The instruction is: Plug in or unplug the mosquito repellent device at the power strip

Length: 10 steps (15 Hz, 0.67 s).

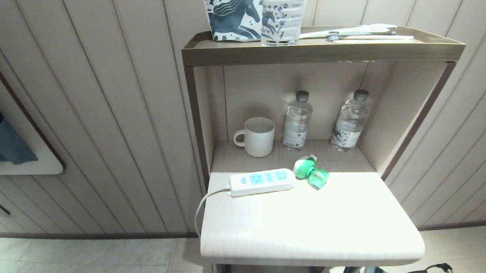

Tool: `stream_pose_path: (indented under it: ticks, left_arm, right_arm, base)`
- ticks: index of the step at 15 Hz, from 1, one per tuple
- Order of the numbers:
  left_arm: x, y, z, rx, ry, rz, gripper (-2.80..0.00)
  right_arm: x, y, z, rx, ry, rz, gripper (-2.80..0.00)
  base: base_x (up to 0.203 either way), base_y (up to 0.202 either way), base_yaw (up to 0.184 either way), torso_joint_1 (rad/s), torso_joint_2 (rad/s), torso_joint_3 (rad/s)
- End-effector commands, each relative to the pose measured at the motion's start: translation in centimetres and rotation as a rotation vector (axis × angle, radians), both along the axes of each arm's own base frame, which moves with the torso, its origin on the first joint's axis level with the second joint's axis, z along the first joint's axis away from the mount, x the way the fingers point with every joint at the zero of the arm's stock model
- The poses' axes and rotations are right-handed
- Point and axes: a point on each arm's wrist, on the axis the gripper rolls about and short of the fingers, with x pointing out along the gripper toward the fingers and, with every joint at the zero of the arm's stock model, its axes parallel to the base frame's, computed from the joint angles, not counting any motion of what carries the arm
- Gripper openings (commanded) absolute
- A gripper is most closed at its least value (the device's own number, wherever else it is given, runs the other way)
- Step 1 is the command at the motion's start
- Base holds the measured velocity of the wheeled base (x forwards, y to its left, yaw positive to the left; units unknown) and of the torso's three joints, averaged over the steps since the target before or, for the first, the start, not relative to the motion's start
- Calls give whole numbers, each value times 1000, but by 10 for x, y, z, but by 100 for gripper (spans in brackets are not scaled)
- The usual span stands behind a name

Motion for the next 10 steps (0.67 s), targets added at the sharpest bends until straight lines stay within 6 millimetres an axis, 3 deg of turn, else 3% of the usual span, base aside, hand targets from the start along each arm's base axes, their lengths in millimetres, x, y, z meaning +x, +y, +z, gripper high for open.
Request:
stream_pose_path:
  ticks: [1,3,5,7,10]
  left_arm:
    - [0,0,0,0,0,0,-280]
    - [0,0,0,0,0,0,-280]
    - [0,0,0,0,0,0,-280]
    - [0,0,0,0,0,0,-280]
    - [0,0,0,0,0,0,-280]
  right_arm:
    - [65,0,41,3,145,1,-280]
    - [105,1,68,1,225,23,-280]
    - [144,8,80,-8,381,96,-280]
    - [165,28,77,-29,528,226,-280]
    - [203,49,51,-63,712,282,-280]
  base:
    - [0,0,0,0,0,0]
    - [0,0,0,0,0,0]
    - [0,0,0,0,0,0]
    - [0,0,0,0,0,0]
    - [0,0,0,0,0,0]
